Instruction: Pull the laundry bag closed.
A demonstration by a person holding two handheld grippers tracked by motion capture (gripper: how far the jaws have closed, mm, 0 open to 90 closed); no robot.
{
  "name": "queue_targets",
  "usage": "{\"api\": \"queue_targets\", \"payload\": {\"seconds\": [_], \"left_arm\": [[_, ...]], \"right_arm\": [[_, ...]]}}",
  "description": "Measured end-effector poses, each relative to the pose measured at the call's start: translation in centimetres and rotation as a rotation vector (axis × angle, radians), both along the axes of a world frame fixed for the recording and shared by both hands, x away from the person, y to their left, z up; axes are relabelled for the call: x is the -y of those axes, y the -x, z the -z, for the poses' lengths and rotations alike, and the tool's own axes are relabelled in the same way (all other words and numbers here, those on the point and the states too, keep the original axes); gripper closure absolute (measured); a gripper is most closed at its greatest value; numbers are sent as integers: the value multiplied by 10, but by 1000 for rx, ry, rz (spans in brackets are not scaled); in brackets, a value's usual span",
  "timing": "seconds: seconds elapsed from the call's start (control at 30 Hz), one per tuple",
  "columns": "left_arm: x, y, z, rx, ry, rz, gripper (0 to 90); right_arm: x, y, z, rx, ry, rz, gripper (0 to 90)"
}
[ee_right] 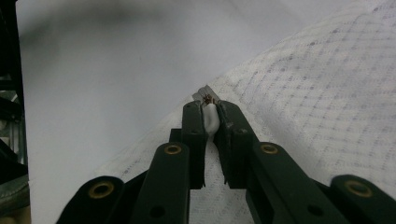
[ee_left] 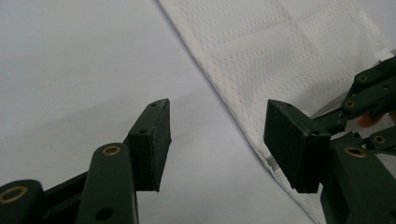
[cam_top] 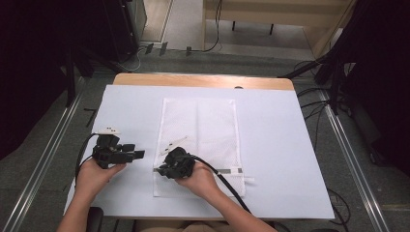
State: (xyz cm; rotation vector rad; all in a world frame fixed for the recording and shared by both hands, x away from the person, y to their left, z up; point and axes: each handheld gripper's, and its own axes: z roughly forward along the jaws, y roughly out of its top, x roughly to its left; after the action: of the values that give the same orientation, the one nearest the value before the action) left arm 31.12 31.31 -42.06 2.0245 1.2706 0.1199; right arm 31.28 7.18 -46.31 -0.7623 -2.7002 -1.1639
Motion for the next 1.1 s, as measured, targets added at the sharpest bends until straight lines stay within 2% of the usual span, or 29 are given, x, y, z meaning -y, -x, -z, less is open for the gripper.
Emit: {"api": "queue_targets", "payload": {"seconds": [0.13, 0.33, 0.43, 0.5, 0.63, 0.73, 0.97, 1.1], "left_arm": [[0, 0, 0, -2, -1, 3, 417], [0, 0, 0, 1, 1, 5, 418], [0, 0, 0, -1, -2, 8, 419], [-1, 1, 0, -1, -6, 13, 420], [0, 3, 0, 1, -8, 24, 424], [1, 6, -1, 2, -6, 32, 429], [7, 12, 3, -14, 2, 91, 451], [13, 15, 4, -28, -8, 121, 453]], "right_arm": [[-3, 0, 1, 9, 12, -3, 847], [-7, -1, 3, 7, -1, 7, 825], [-10, 0, 4, 30, 8, 3, 857], [-9, -1, 4, 30, 9, 2, 868], [-8, 1, 2, 53, 22, -7, 874], [-7, 0, -1, 56, 13, -9, 874], [-3, -1, -8, 63, -6, -9, 874], [-2, -3, -12, 60, -10, -4, 874]]}}
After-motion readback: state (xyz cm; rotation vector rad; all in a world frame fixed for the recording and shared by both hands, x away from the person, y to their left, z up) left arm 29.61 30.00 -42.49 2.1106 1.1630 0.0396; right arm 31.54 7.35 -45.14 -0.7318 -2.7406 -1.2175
